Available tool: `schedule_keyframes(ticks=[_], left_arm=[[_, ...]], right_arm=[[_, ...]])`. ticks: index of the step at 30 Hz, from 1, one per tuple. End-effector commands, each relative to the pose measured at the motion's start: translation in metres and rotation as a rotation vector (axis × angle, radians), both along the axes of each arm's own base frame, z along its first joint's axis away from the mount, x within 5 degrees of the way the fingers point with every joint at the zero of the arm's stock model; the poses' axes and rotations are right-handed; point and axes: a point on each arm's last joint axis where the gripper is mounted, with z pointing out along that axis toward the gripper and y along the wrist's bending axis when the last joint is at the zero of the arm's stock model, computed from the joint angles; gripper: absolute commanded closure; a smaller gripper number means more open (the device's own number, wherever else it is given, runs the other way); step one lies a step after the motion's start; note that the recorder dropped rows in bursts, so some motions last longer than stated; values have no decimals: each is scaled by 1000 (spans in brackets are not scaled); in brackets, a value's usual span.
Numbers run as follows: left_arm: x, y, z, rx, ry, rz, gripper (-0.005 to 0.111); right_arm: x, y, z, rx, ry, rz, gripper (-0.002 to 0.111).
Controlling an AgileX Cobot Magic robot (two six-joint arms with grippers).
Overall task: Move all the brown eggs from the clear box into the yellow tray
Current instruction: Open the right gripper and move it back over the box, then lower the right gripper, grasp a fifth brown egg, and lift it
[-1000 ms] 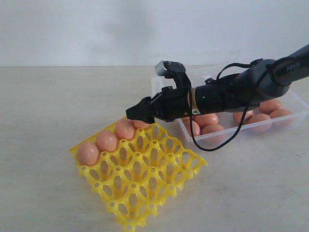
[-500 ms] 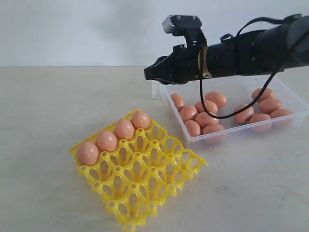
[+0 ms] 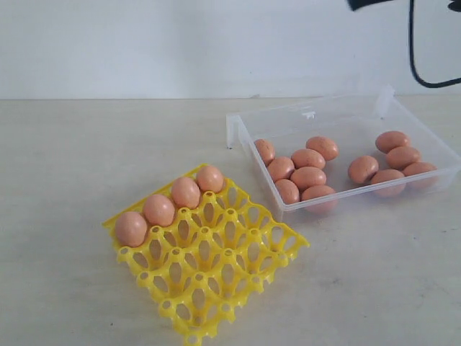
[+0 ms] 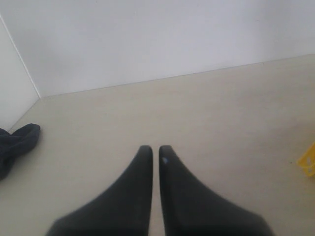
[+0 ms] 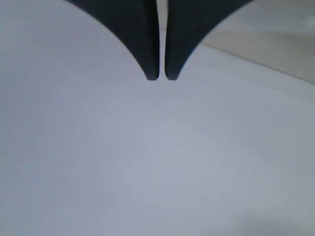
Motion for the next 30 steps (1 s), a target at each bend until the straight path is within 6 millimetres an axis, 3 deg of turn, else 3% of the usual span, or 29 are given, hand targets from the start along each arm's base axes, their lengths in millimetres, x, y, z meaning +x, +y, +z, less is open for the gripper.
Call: schedule_keyframes(ticks=[1, 3, 7, 10, 18, 21, 26, 30], left_arm=[[0, 0, 0, -4, -8, -5, 103], [0, 0, 0, -4, -8, -5, 103], [0, 0, 0, -4, -8, -5, 103], [0, 0, 0, -4, -8, -5, 103], [0, 0, 0, -4, -8, -5, 103], [0, 0, 0, -4, -8, -5, 103], [0, 0, 0, -4, -8, -5, 103], [0, 0, 0, -4, -8, -5, 103]], right_arm=[[-9, -55, -38, -30, 395, -282, 108], [-14, -65, -65, 208, 595, -271, 108], [-28, -80, -121, 493, 1111, -120, 108], [-27, -80, -141, 698, 1200, -140, 108], [-12, -78, -141, 729, 1048, -76, 106], [-8, -79, -137, 720, 1012, -70, 92], [4, -77, -120, 766, 942, -44, 55], [15, -75, -117, 770, 877, -29, 52]])
